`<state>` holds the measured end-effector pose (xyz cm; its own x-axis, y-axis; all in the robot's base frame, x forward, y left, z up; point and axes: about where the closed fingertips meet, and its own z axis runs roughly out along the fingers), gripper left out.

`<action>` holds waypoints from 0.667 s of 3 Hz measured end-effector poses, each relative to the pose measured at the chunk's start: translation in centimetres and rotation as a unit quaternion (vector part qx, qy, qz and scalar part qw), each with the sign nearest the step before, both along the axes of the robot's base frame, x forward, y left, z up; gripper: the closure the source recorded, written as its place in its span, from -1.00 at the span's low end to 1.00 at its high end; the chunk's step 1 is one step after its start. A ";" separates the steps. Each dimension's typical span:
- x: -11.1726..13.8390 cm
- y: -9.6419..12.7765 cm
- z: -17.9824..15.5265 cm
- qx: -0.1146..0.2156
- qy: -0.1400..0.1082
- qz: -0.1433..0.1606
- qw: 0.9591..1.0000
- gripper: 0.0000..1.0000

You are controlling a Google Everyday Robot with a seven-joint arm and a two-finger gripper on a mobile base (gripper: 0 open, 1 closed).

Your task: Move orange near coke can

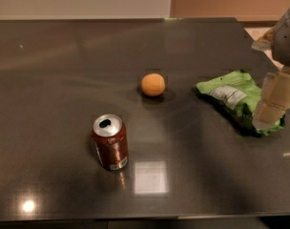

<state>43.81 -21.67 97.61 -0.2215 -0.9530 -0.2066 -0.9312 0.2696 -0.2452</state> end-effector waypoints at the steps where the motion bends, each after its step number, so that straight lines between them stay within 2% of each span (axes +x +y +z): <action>1: 0.0 0.0 0.0 0.000 0.000 0.000 1.000 -1.00; 2: 0.8 0.2 0.5 0.009 0.002 0.000 1.000 -1.00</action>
Offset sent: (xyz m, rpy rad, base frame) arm 0.0192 0.0020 0.0078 0.0470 0.0353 -0.0020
